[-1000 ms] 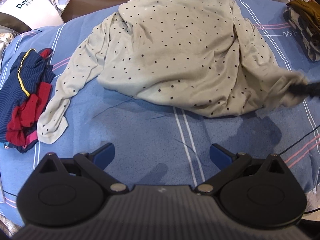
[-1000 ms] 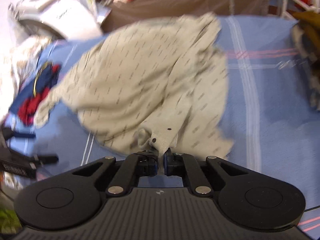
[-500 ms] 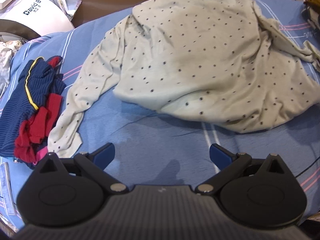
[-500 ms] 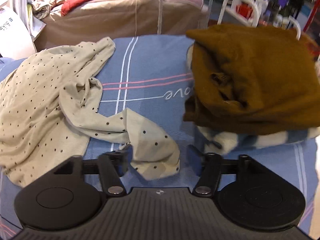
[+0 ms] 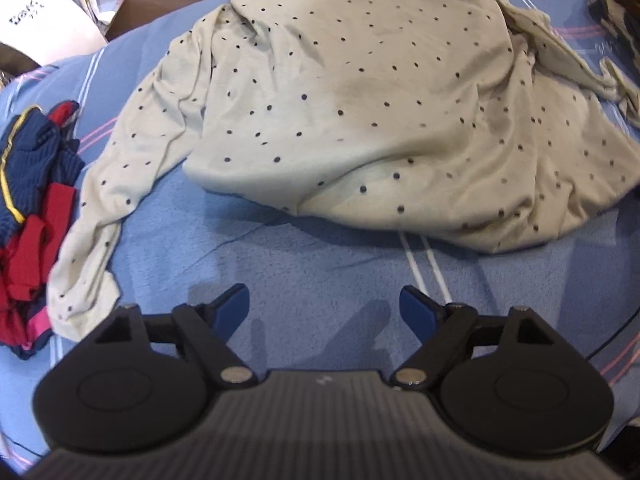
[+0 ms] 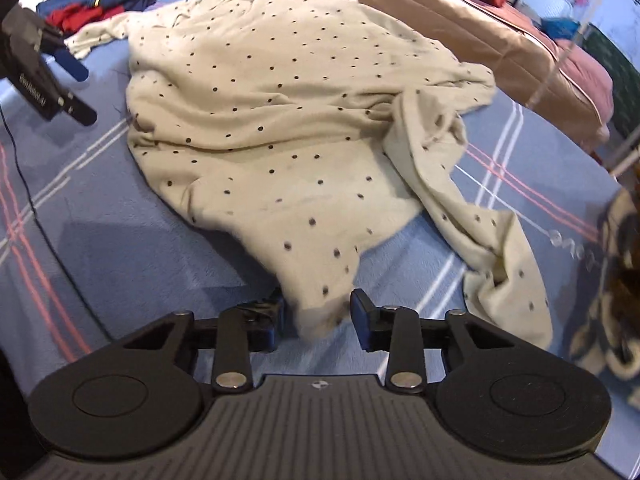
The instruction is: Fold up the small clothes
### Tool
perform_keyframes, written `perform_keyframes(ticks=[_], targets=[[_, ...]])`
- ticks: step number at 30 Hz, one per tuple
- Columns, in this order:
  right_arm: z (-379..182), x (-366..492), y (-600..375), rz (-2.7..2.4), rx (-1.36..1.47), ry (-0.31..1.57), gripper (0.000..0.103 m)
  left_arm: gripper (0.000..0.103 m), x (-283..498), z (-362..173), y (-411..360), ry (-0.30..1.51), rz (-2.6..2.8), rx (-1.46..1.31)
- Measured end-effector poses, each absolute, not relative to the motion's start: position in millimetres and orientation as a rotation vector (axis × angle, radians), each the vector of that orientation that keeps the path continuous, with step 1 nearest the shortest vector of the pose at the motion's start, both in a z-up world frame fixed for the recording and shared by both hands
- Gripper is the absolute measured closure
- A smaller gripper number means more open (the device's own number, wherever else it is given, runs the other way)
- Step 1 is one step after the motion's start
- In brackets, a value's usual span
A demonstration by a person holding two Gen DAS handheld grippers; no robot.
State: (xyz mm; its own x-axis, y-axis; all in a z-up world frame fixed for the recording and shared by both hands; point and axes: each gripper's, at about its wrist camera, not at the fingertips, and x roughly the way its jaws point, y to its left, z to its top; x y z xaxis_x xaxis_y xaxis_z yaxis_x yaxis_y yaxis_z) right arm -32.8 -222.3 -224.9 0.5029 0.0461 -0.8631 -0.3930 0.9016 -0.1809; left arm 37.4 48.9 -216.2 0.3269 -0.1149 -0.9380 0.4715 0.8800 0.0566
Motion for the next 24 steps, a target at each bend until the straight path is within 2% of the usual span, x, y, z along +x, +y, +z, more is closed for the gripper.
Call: perform_keyframes(ticks=[1, 2, 3, 4, 7, 11, 19, 21, 22, 23, 24], targets=[[-227.1, -29.1, -222.7, 0.276, -0.38, 1.021, 0.058, 0.022, 41.2, -216.3, 49.6, 1.173, -0.408, 0.308], [-227.9, -26.1, -222.1, 0.288, -0.358, 1.034, 0.074, 0.024, 45.2, -216.0, 49.6, 1.161, -0.42, 0.271], [-227.4, -23.2, -222.6, 0.307, -0.322, 1.047, 0.083, 0.025, 50.2, -216.3, 48.1, 1.149, -0.431, 0.236], [-226.4, -21.6, -221.6, 0.324, -0.282, 1.057, 0.084, 0.032, 55.7, -218.0, 45.6, 1.146, -0.443, 0.208], [-215.6, -17.7, -224.0, 0.354, -0.1, 1.074, 0.09, 0.076, 75.6, -230.5, 37.7, 1.177, -0.511, 0.104], [-195.4, -8.2, -233.9, 0.321, 0.071, 1.059, 0.093, 0.089, 99.3, -226.2, 24.4, 1.13, -0.5, 0.117], [-179.0, 47.2, -289.7, 0.083, 0.292, 0.999, 0.093, 0.088, 193.1, -168.8, -27.1, 0.941, -0.546, 0.123], [-189.3, 61.8, -302.0, 0.009, 0.316, 1.018, 0.091, 0.076, 216.0, -161.9, -40.4, 0.915, -0.539, 0.138], [-196.1, 66.9, -308.3, -0.028, 0.347, 1.021, 0.091, 0.057, 224.8, -159.9, -45.4, 0.905, -0.524, 0.146], [-201.9, 71.9, -313.9, -0.053, 0.367, 1.034, 0.09, 0.049, 231.0, -158.6, -49.1, 0.895, -0.513, 0.158], [-207.7, 75.8, -316.5, -0.075, 0.375, 1.052, 0.087, 0.048, 236.4, -158.0, -51.7, 0.888, -0.504, 0.173]])
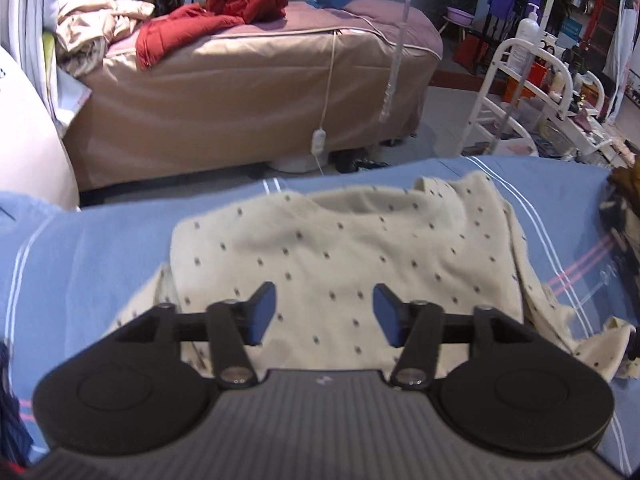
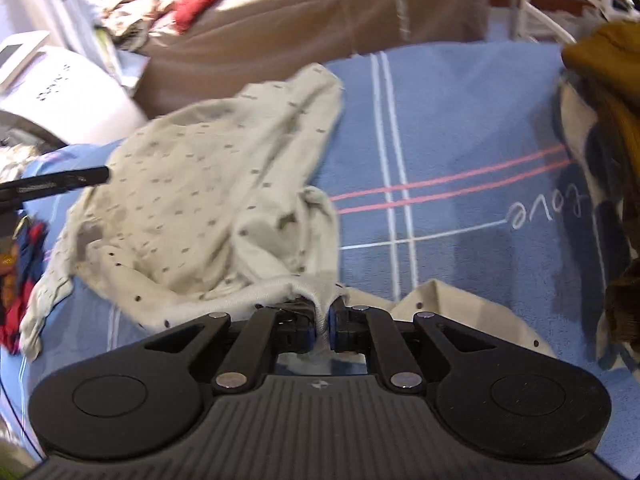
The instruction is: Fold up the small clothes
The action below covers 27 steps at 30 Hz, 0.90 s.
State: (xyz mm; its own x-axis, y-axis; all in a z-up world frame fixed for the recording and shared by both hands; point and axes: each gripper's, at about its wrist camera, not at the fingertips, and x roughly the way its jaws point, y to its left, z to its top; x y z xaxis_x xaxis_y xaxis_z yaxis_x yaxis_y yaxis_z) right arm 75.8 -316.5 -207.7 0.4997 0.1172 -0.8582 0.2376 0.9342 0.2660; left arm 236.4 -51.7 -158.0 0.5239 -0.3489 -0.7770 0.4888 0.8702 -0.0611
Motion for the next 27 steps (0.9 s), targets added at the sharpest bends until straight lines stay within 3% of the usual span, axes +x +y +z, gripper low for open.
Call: perform_keyframes(ticks=[3, 5, 6, 9, 12, 15, 17, 19, 21, 24, 27], targets=[[-220.7, 79.2, -319.5, -0.108, 0.376, 1.081, 0.082, 0.042, 234.3, -153.2, -42.4, 0.886, -0.479, 0.169], [-225.0, 76.7, -322.5, -0.12, 0.404, 1.083, 0.078, 0.024, 219.2, -151.0, -25.3, 0.878, -0.464, 0.148], [-225.7, 75.1, -324.3, -0.122, 0.418, 1.076, 0.072, 0.021, 209.1, -150.8, -15.4, 0.884, -0.456, 0.141], [-221.0, 69.7, -327.4, -0.139, 0.425, 1.056, 0.061, 0.018, 176.6, -158.5, 9.5, 0.93, -0.453, 0.139], [-213.6, 65.0, -326.9, -0.128, 0.398, 1.05, 0.059, 0.018, 147.9, -175.4, 23.3, 0.966, -0.43, 0.179], [-209.1, 59.8, -323.4, -0.116, 0.385, 1.051, 0.056, 0.025, 131.0, -189.8, 23.4, 0.993, -0.458, 0.197], [-207.2, 54.9, -320.5, -0.118, 0.39, 1.049, 0.05, 0.049, 128.3, -197.3, 18.9, 1.024, -0.489, 0.168], [-204.9, 49.3, -319.4, -0.131, 0.406, 1.04, 0.044, 0.059, 129.8, -206.0, 13.0, 1.06, -0.48, 0.137], [-204.6, 43.1, -320.5, -0.141, 0.429, 1.04, 0.037, 0.06, 134.5, -216.7, 7.9, 1.089, -0.454, 0.097], [-206.2, 36.7, -320.0, -0.134, 0.46, 1.042, 0.037, 0.059, 142.7, -226.7, 3.5, 1.097, -0.392, 0.091], [-209.9, 37.0, -316.6, -0.131, 0.434, 1.056, 0.037, 0.052, 148.5, -231.4, 4.0, 1.119, -0.363, 0.047]])
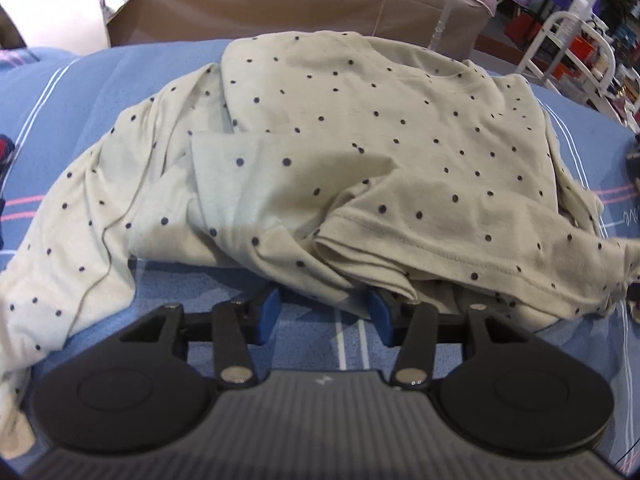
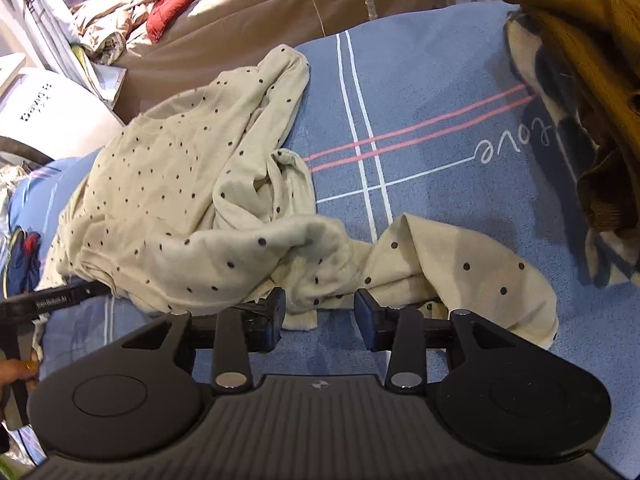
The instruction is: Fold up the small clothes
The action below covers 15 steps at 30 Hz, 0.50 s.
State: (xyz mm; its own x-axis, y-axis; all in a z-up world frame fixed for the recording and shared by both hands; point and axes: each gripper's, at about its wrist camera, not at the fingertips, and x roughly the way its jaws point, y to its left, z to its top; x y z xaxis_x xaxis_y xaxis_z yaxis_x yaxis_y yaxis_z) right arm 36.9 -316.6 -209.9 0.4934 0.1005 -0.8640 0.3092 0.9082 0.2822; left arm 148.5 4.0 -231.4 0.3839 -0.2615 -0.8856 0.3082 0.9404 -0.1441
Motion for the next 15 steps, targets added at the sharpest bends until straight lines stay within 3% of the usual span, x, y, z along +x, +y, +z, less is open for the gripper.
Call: perform_keyframes(ticks=[7, 9, 10, 15], targets=[[-217.8, 40.1, -317.0, -0.133, 0.503, 1.021, 0.041, 0.053, 153.5, -232.9, 5.3, 1.113, -0.357, -0.013], [-221.1, 45.0, -315.6, -0.134, 0.518, 1.03, 0.061, 0.061, 157.6, -231.8, 5.0, 1.109, -0.356, -0.035], [-221.8, 46.4, -313.8, -0.125, 0.531, 1.028, 0.065, 0.07, 158.7, -230.9, 4.9, 1.11, -0.357, -0.045], [-217.8, 51.8, -301.0, -0.113, 0.444, 1.053, 0.084, 0.085, 155.1, -225.9, 7.1, 1.137, -0.345, -0.098]])
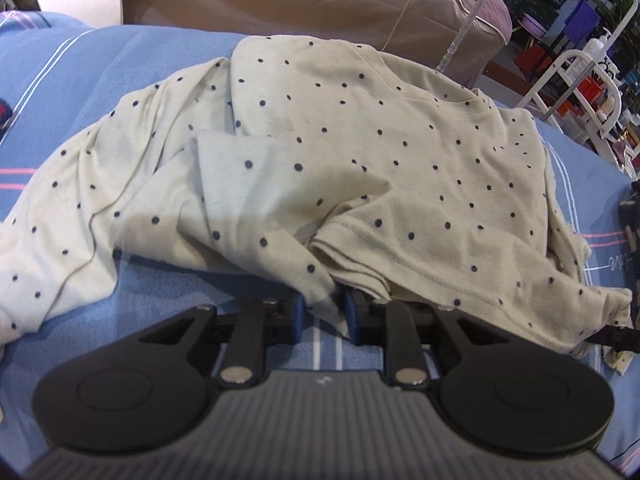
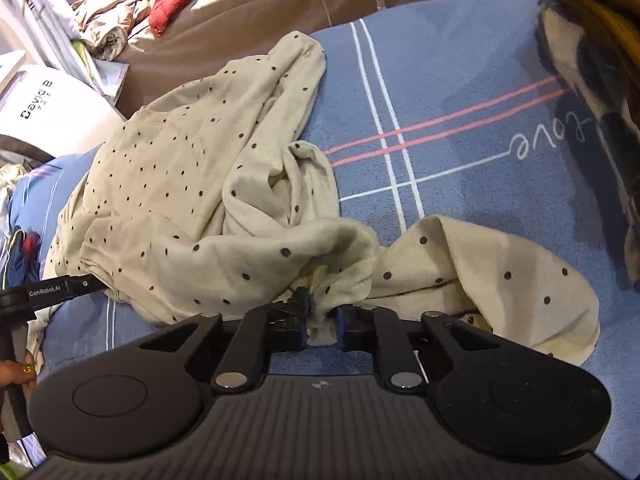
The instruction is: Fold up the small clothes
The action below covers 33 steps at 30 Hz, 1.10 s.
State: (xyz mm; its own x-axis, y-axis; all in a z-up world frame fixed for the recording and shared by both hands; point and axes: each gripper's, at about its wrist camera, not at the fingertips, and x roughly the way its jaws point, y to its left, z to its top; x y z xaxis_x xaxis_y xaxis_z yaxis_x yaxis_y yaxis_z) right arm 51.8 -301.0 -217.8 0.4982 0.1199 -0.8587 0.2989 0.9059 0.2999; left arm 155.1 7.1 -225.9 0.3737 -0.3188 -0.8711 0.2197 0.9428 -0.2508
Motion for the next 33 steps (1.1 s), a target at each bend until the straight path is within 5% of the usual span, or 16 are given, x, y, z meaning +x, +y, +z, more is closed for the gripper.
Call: perform_keyframes(ticks=[22, 25, 26, 31, 33], targets=[[-175.1, -1.8, -296.8, -0.049, 0.473, 1.012, 0.093, 0.095, 123.6, -181.3, 59.1, 1.145, -0.484, -0.061], [-191.9, -2.1, -296.4, -0.056, 0.496, 1.033, 0.087, 0.085, 119.3, -207.0, 64.5, 1.224, -0.474, -0.041], [-199.6, -0.5, -296.2, -0.056, 0.502, 1.053, 0.074, 0.073, 118.3, -214.5, 63.3, 1.239, -0.461, -0.006], [-212.3, -12.5, -299.2, -0.127, 0.544, 1.071, 0.061, 0.034, 105.9, -218.6, 70.3, 1.2, -0.404, 0.016], [-211.6, -19.9, -299.0, -0.133, 0.54, 1.072, 0.039, 0.024, 103.6, -219.6, 66.1, 1.197, -0.411, 0.011]])
